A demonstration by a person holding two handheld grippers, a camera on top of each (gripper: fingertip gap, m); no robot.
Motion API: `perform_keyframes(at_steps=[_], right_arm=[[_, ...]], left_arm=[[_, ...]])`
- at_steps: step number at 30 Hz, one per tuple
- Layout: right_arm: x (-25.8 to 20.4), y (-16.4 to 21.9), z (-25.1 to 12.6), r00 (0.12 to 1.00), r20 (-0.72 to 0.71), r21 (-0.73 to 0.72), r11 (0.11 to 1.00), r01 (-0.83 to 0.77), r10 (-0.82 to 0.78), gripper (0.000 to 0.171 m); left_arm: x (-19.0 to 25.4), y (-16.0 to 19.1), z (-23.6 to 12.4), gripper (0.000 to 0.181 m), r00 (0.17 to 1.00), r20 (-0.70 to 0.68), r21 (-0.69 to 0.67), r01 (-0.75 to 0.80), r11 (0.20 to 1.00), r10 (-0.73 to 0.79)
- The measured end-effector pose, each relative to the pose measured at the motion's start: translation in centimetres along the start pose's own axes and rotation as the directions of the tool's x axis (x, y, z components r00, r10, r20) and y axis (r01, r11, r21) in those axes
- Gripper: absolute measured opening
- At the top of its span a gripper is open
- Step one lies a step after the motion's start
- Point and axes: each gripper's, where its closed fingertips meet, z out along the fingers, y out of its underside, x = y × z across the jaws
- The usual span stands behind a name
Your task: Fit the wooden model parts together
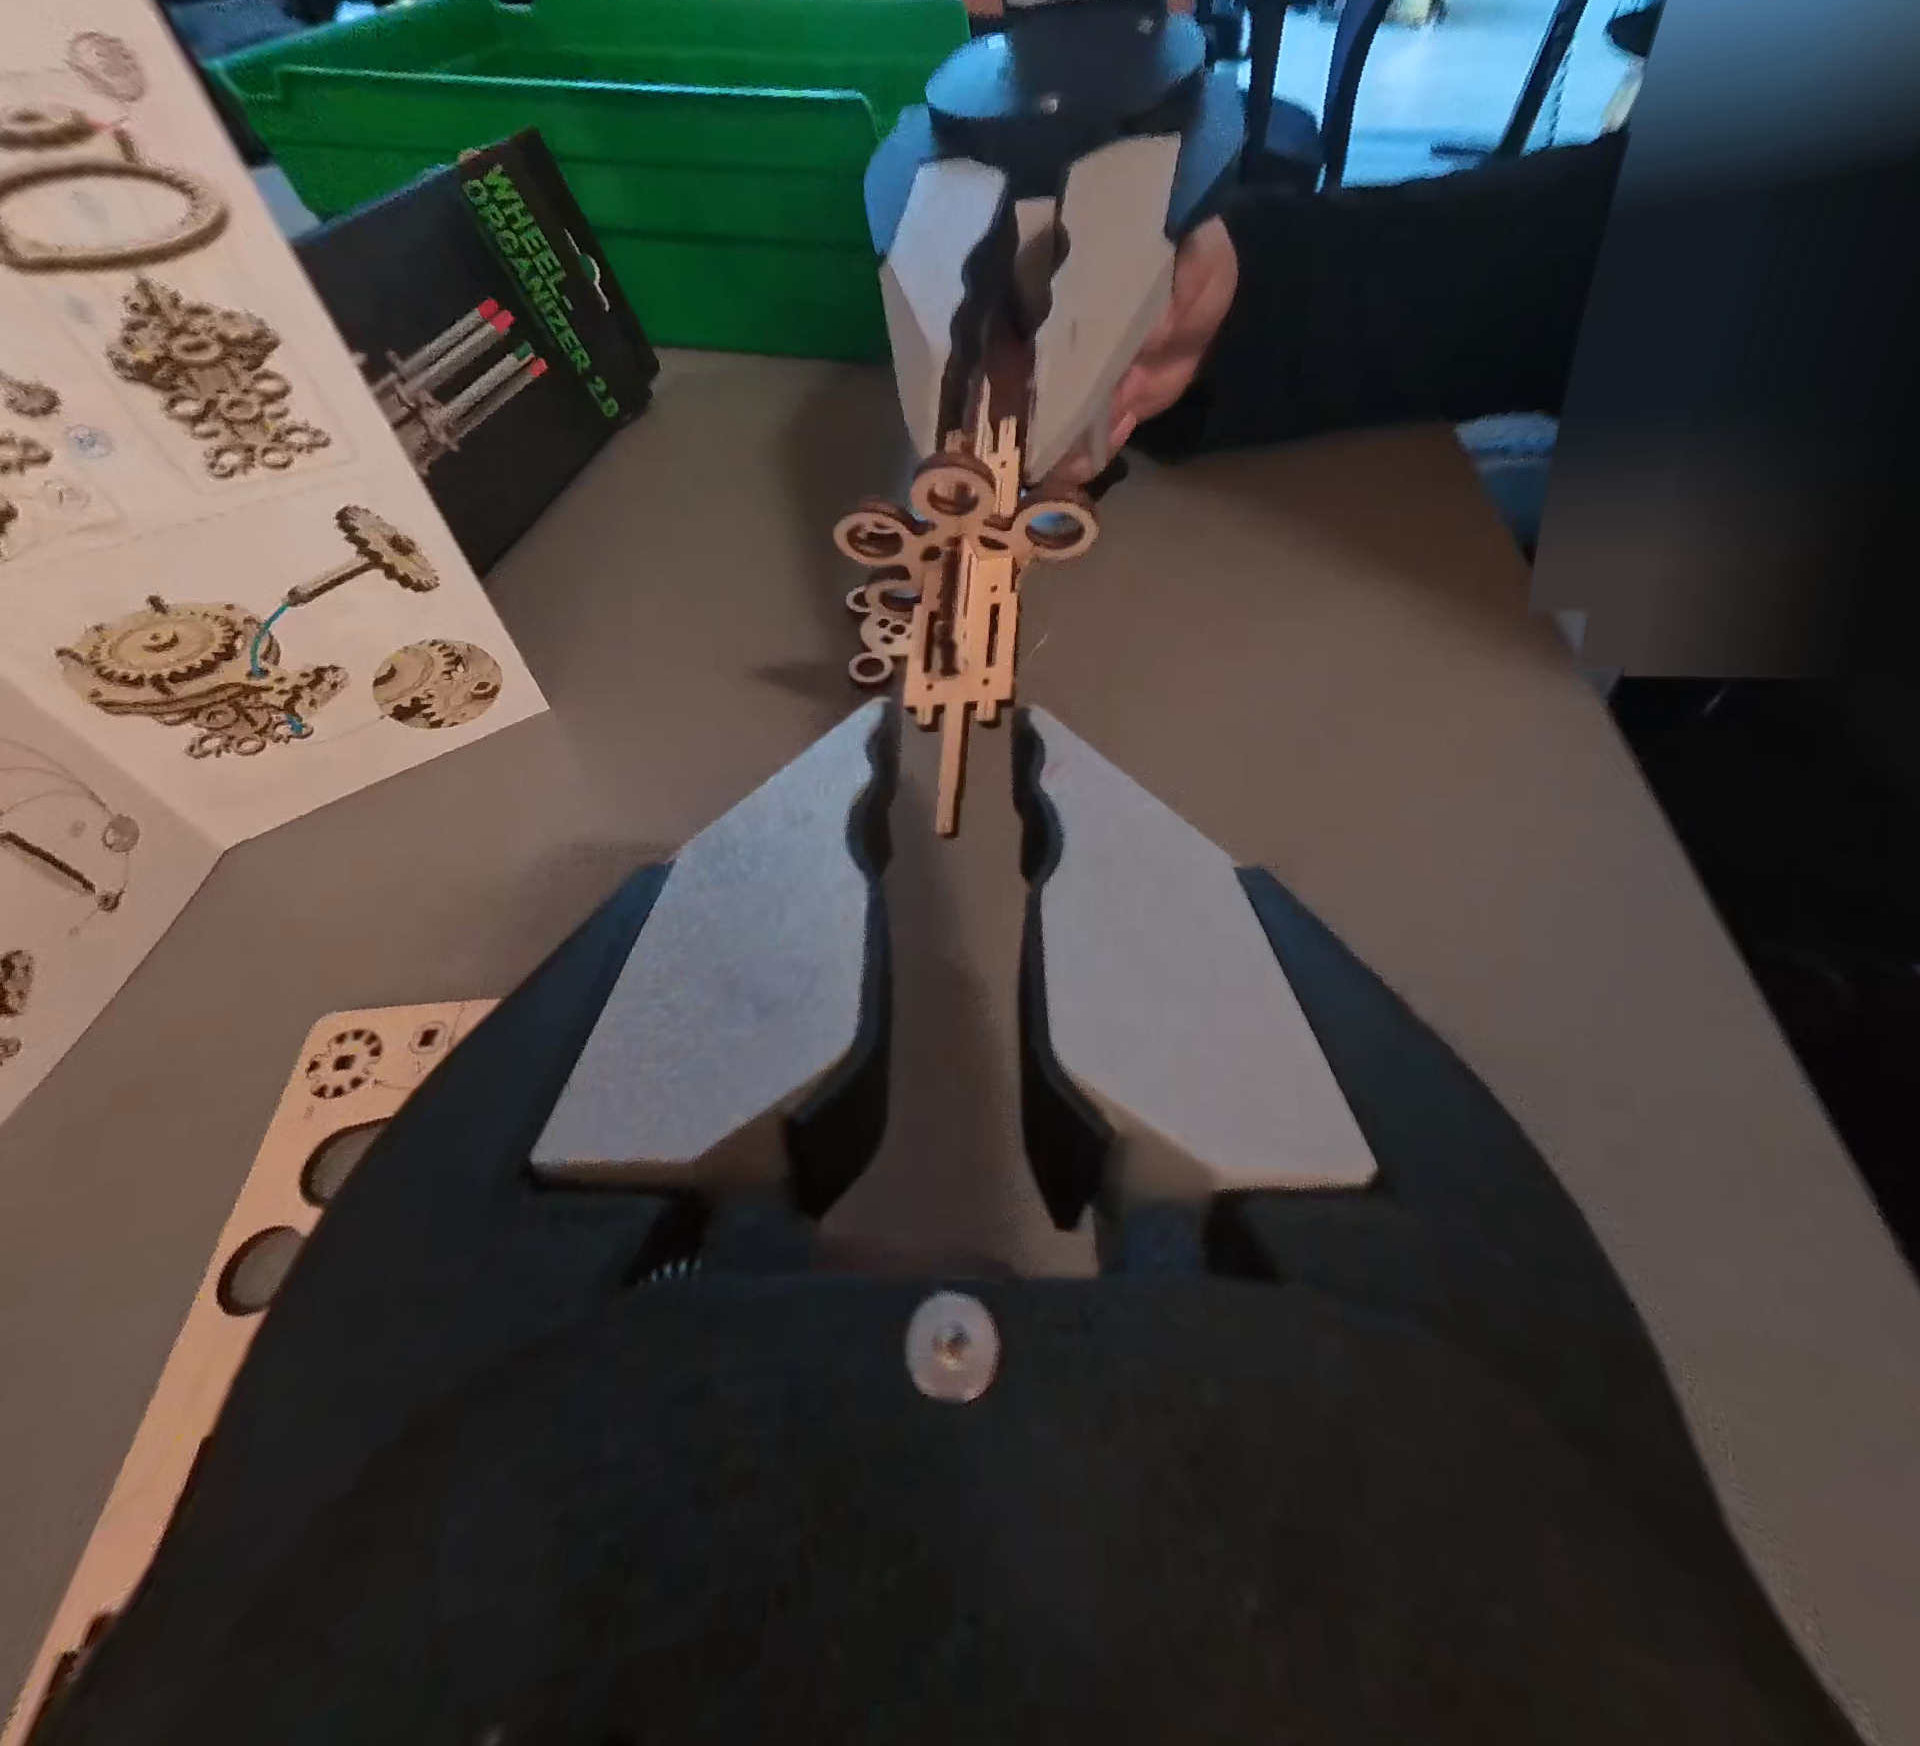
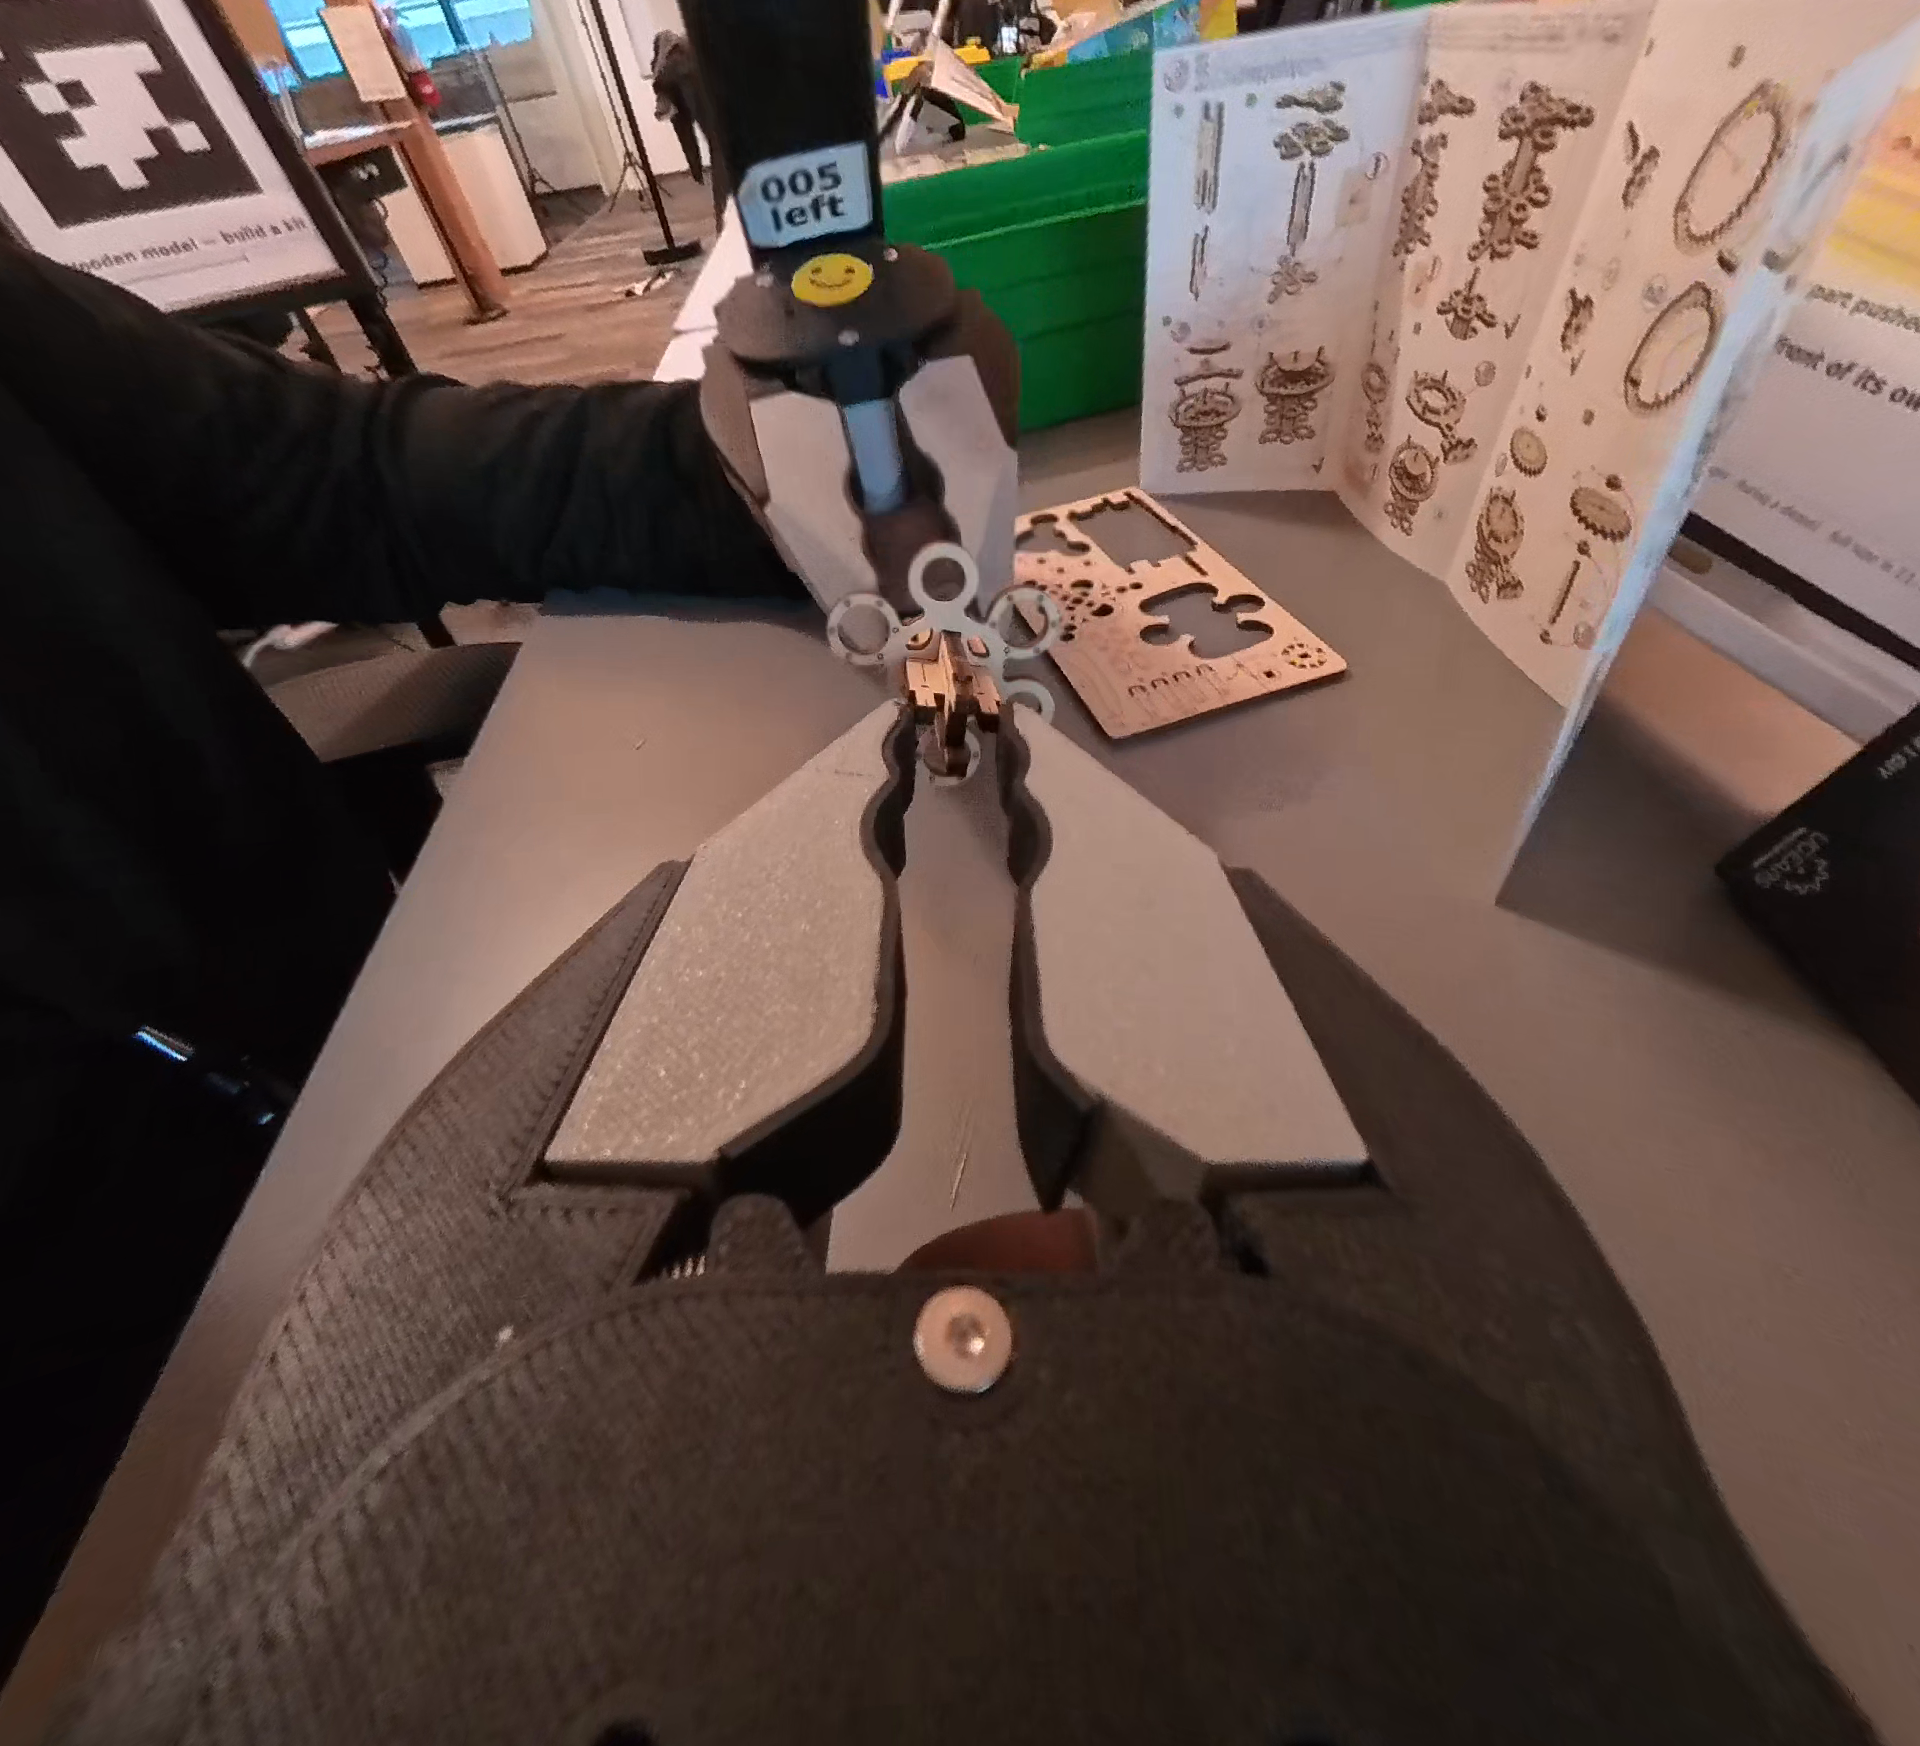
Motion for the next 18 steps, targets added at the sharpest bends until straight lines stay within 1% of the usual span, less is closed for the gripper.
perform_keyframes(at_steps=[1, 3, 5, 7, 9, 12, 18], right_arm=[[-0.2, -0.3, 0.0, 1.0, -0.001, 0.009, 1.0, 0.009, -0.009, 0.011], [-0.3, -0.8, -0.1, 1.0, -0.005, 0.027, 0.999, 0.017, -0.017, 0.011], [-0.4, -0.9, -0.1, 1.0, -0.008, 0.028, 0.999, 0.022, -0.022, 0.011], [-0.4, -0.9, -0.1, 0.999, -0.015, 0.031, 0.999, 0.038, -0.037, 0.014], [-0.5, -0.8, -0.1, 0.999, -0.012, 0.024, 0.999, 0.048, -0.048, 0.022], [-0.1, -1.1, -0.3, 0.997, -0.045, 0.03, 0.998, 0.064, -0.063, 0.022], [-0.3, -1.4, -0.4, 0.995, -0.059, 0.036, 0.996, 0.085, -0.083, 0.02]], left_arm=[[0.0, 0.1, 0.2, 0.014, 0.999, 0.019, -0.011, -0.034, 0.999, 0.034], [0.1, 0.1, 0.4, 0.014, 0.996, 0.038, -0.023, -0.083, 0.996, 0.084], [0.1, 0.3, 0.6, 0.014, 0.995, 0.042, -0.036, -0.084, 0.996, 0.086], [0.0, 0.1, 0.6, 0.013, 0.998, 0.034, -0.024, -0.057, 0.998, 0.057], [0.0, -0.6, 0.3, 0.013, 1.0, 0.008, 0.031, 0.007, 1.0, -0.007], [-0.3, -1.1, -0.2, 0.013, 0.998, -0.01, 0.08, 0.058, 0.995, -0.058], [-0.3, -1.2, 0.0, 0.011, 0.998, 0.002, 0.084, 0.065, 0.994, -0.066]])
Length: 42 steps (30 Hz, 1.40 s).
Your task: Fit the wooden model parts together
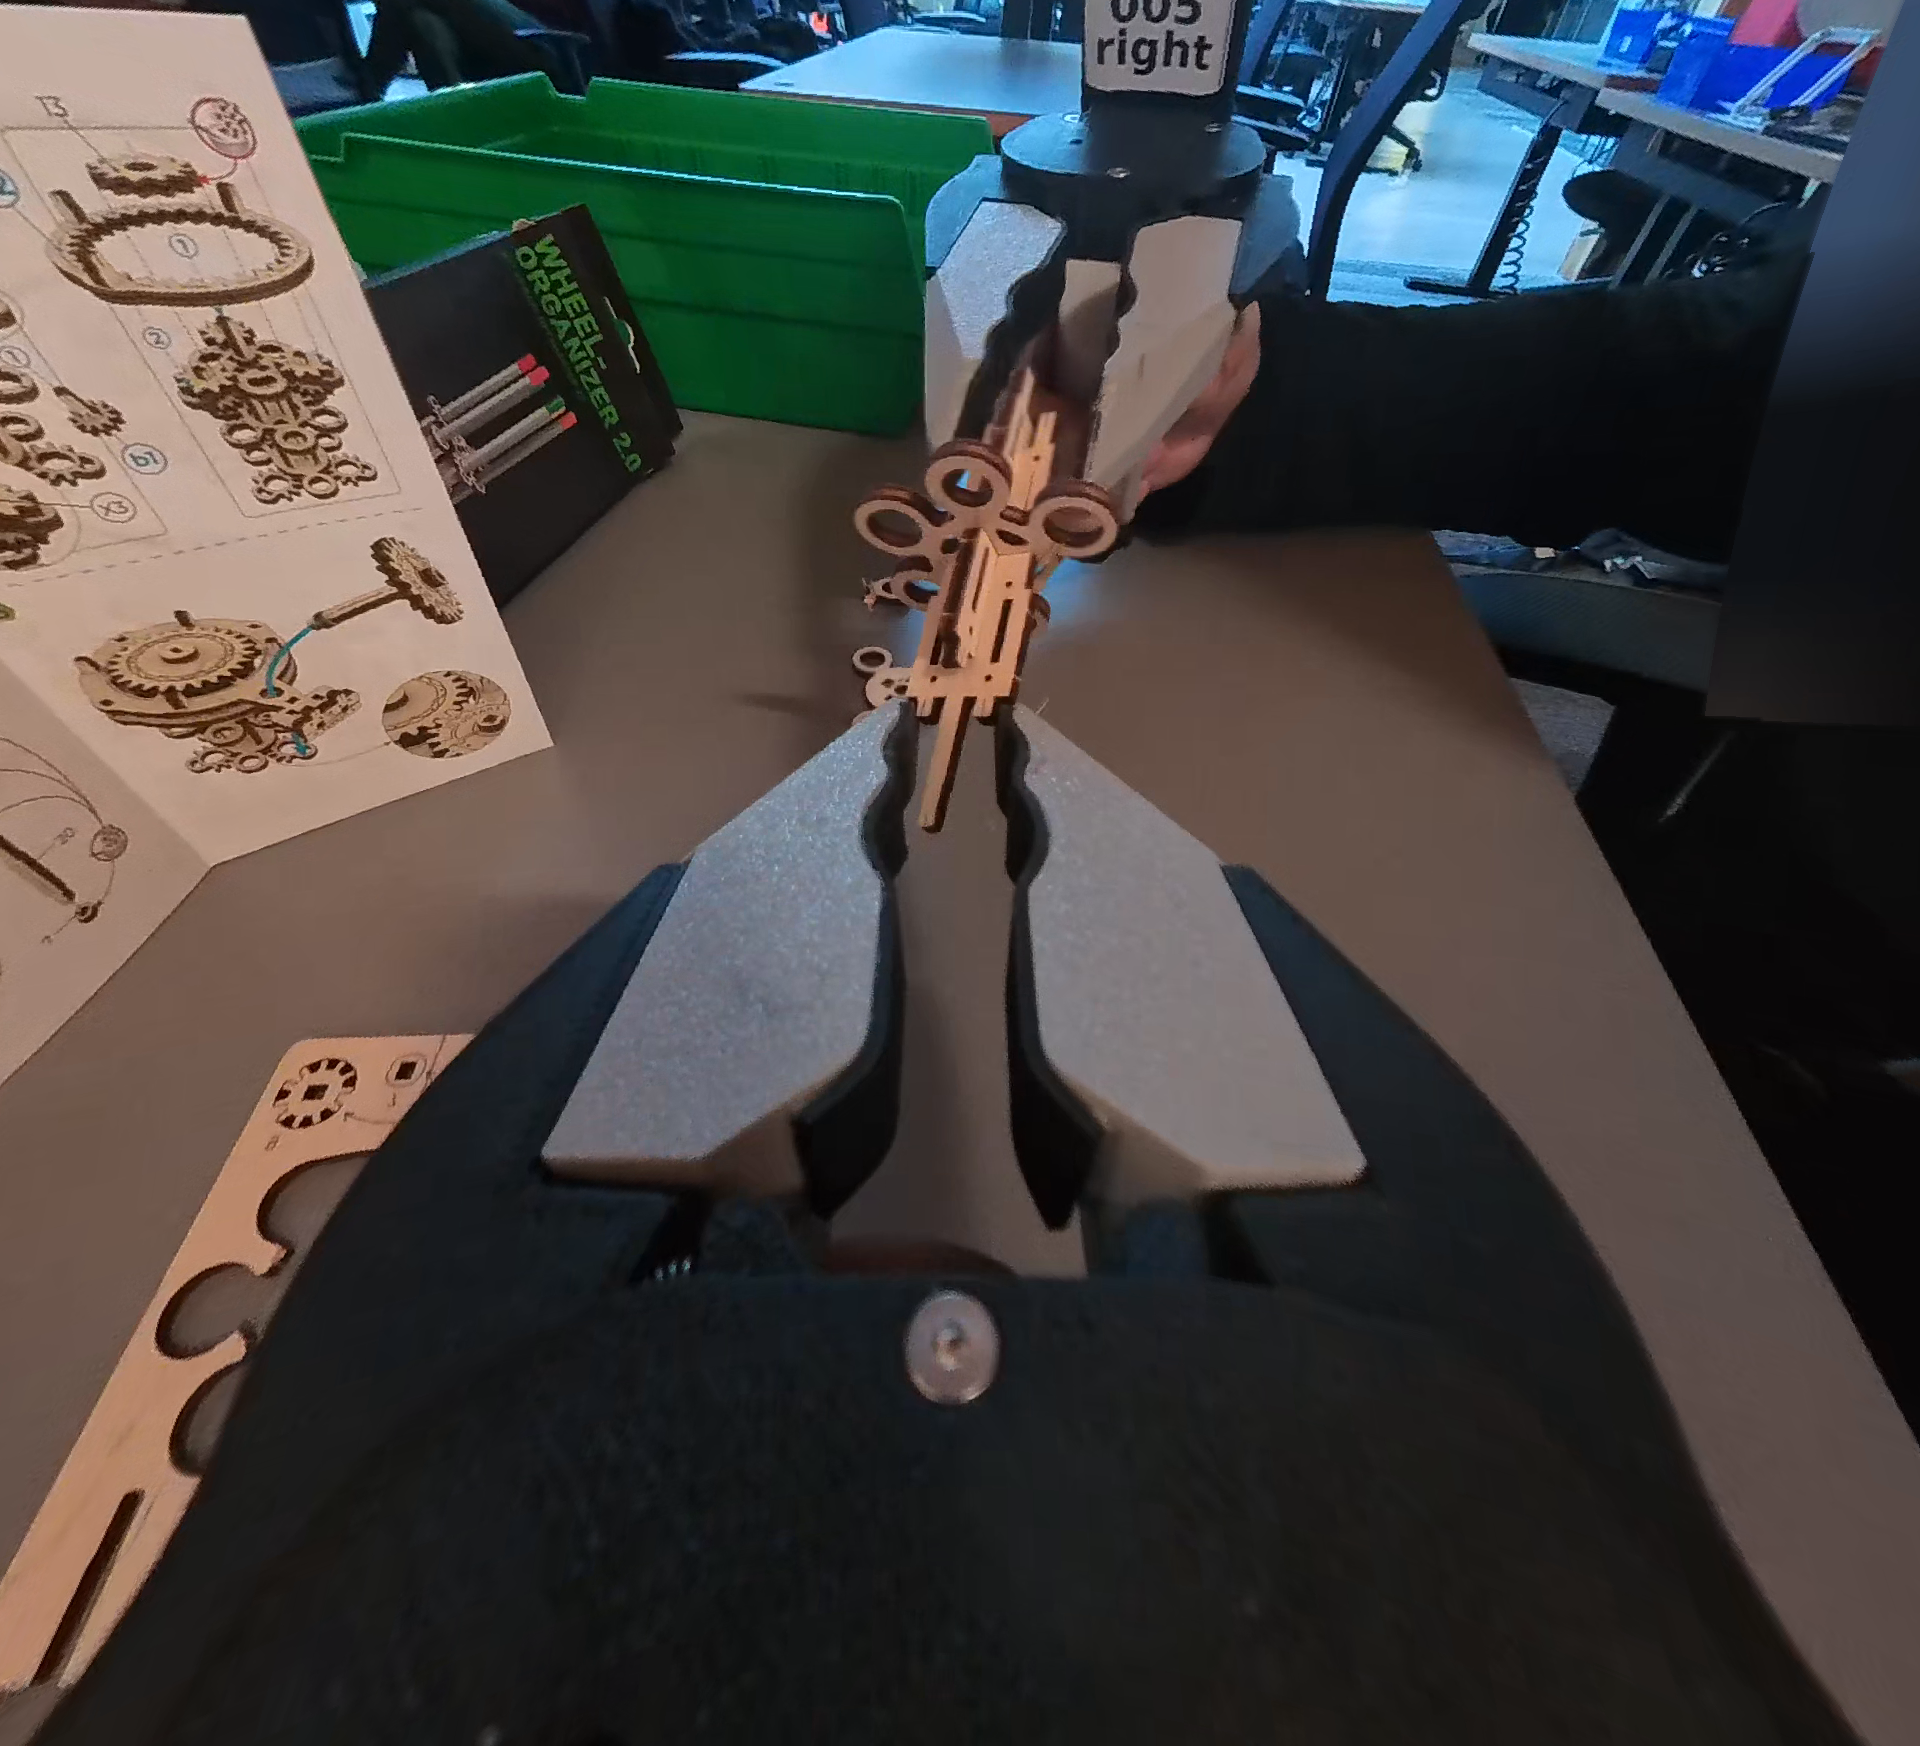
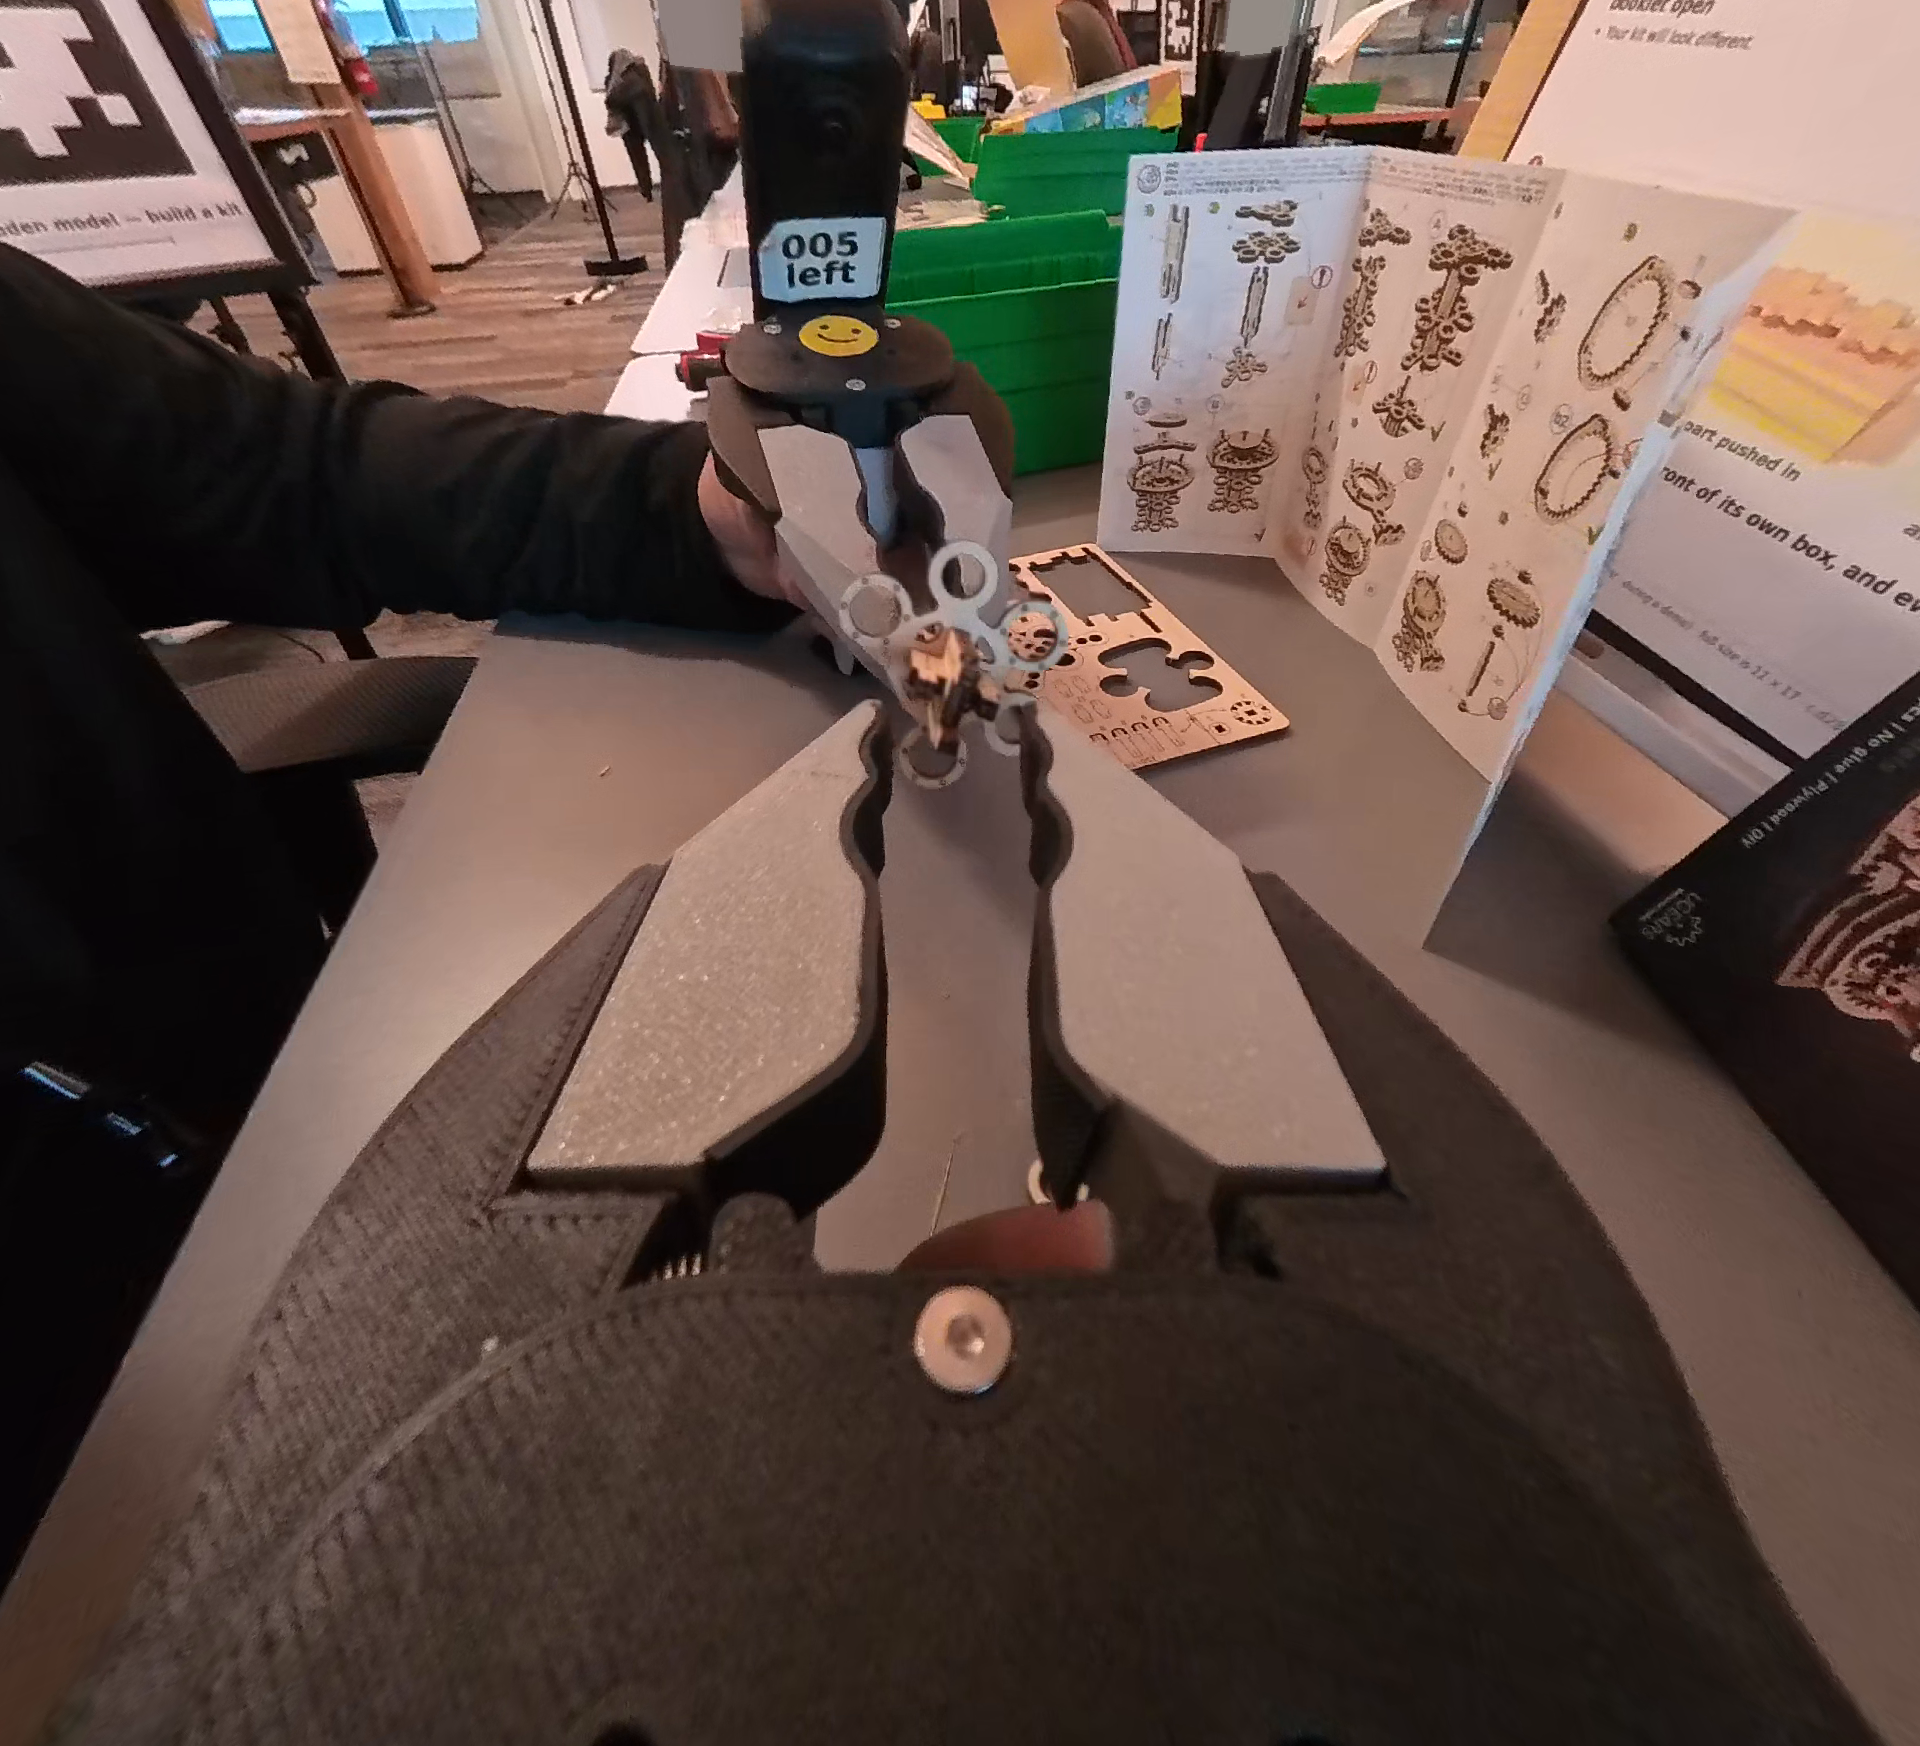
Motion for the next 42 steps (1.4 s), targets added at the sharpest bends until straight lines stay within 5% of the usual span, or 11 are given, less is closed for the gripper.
perform_keyframes(at_steps=[19, 32, 42], right_arm=[[0.7, -0.4, 0.5, 0.994, -0.093, -0.013, 0.999, 0.052, -0.053, 0.007], [0.8, 0.1, 0.3, 0.992, -0.097, -0.057, 0.996, 0.069, -0.074, 0.007], [-0.3, 0.6, 1.3, 0.997, -0.043, -0.084, 0.995, 0.06, -0.063, 0.007]], left_arm=[[-0.1, 1.3, 1.2, 0.012, 0.995, 0.072, -0.111, -0.058, 0.992, 0.066], [-0.5, 0.5, 0.3, 0.019, 0.998, 0.057, -0.041, -0.008, 0.999, 0.01], [0.8, 0.7, 1.2, 0.002, 0.996, 0.025, -0.069, -0.08, 0.994, 0.082]])
